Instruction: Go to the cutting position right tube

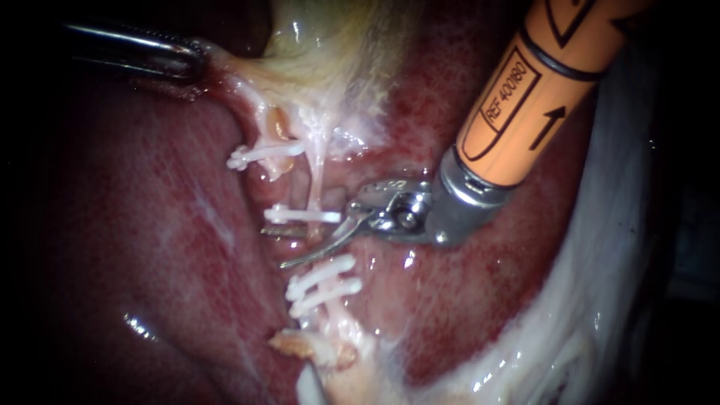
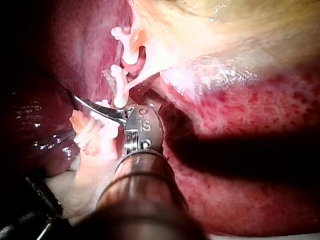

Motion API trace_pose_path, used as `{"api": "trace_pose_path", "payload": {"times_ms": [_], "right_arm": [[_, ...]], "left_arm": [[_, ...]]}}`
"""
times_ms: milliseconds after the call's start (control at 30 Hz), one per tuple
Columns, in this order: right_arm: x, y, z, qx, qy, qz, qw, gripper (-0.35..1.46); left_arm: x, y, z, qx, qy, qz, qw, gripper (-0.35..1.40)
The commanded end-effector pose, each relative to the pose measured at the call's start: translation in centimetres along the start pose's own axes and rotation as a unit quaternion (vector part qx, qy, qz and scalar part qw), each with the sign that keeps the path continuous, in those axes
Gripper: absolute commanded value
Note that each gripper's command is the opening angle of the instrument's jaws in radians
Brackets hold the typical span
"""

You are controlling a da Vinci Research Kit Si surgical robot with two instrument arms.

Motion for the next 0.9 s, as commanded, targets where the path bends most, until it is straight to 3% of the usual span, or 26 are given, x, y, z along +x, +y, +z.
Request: {"api": "trace_pose_path", "payload": {"times_ms": [33, 233, 367, 567, 900], "right_arm": [[0.0, 0.02, 0.04, 0.003, 0.002, -0.002, 1.0, 1.25], [-0.04, 0.07, 0.23, 0.012, 0.002, -0.007, 0.9999, 1.25], [-0.03, 0.07, 0.29, 0.021, 0.014, -0.008, 0.9997, 1.25], [-0.01, 0.05, 0.28, 0.022, 0.016, -0.008, 0.9996, 1.23], [0.14, -0.17, 0.2, 0.031, 0.022, -0.003, 0.9993, 1.21]], "left_arm": [[0.0, 0.0, 0.0, 0.0, 0.0, 0.0, 1.0, -0.35], [0.0, 0.0, 0.0, 0.0, 0.0, 0.0, 1.0, -0.35], [0.0, 0.0, 0.0, 0.0, 0.0, 0.0, 1.0, -0.35], [0.0, 0.0, 0.0, 0.0, 0.0, 0.0, 1.0, -0.35], [0.0, 0.0, 0.0, 0.0, 0.0, 0.0, 1.0, -0.35]]}}
